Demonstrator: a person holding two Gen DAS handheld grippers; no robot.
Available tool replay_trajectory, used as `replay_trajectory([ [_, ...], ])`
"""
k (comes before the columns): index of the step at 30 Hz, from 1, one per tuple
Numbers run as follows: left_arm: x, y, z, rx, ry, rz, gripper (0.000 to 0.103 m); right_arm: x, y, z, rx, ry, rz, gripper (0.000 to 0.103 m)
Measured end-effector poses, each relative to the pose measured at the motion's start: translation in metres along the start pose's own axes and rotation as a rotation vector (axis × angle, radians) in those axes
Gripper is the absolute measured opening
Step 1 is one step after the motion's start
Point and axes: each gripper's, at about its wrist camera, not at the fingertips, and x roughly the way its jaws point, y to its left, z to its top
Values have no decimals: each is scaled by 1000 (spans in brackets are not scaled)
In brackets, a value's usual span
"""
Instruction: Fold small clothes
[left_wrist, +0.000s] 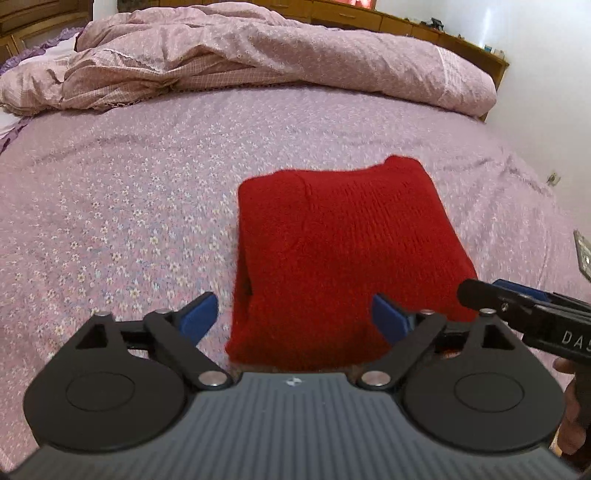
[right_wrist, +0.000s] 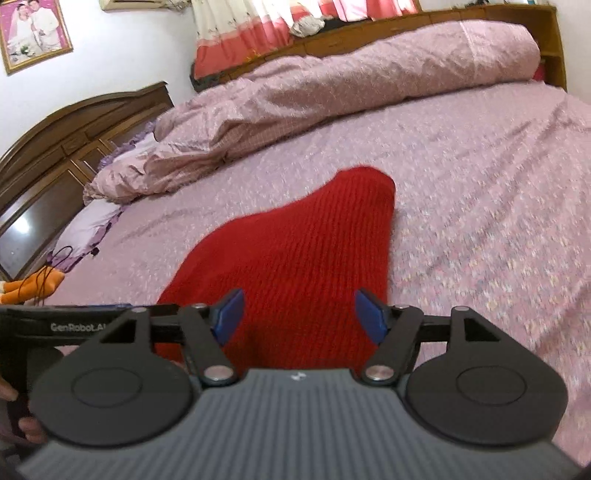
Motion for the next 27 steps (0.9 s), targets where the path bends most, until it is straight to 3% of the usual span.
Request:
replay_trajectory([
  [12,6,-8,-21,-13,105,28,100,-22,8,-24,2,18,-39,72],
  [27,7,-13,-24,6,126,50,100,-19,8,-31,9,50,-48,72],
])
